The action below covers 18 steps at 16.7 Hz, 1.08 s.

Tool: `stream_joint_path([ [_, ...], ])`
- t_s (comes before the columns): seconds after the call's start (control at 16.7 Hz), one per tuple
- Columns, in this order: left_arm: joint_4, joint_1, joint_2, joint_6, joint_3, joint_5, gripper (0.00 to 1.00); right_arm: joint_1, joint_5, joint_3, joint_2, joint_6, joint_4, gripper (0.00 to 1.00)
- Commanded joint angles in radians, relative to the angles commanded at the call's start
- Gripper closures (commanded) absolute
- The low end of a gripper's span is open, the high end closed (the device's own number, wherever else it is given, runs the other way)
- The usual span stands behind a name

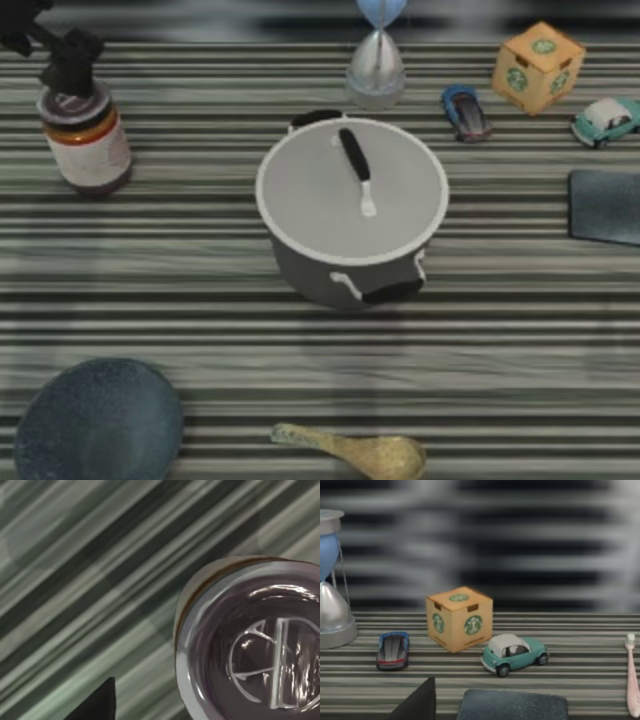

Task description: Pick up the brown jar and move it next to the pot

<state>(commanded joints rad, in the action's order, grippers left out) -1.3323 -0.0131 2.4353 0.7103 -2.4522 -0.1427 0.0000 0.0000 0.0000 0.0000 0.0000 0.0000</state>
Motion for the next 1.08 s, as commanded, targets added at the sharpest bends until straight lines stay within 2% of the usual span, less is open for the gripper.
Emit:
stream_joint_path([
  [0.24,-0.062,-0.003,0.100,0.018,-0.055,0.002,0.00,0.000,0.000,0.000,0.000,0.000,0.000,0.00],
  [0.6,-0.057,0.003,0.103,0.017,-0.050,0.002,0.00,0.000,0.000,0.000,0.000,0.000,0.000,0.00],
  [1.08,0.119,0.009,0.111,0.006,0.113,0.003,0.00,0.000,0.000,0.000,0.000,0.000,0.000,0.00],
])
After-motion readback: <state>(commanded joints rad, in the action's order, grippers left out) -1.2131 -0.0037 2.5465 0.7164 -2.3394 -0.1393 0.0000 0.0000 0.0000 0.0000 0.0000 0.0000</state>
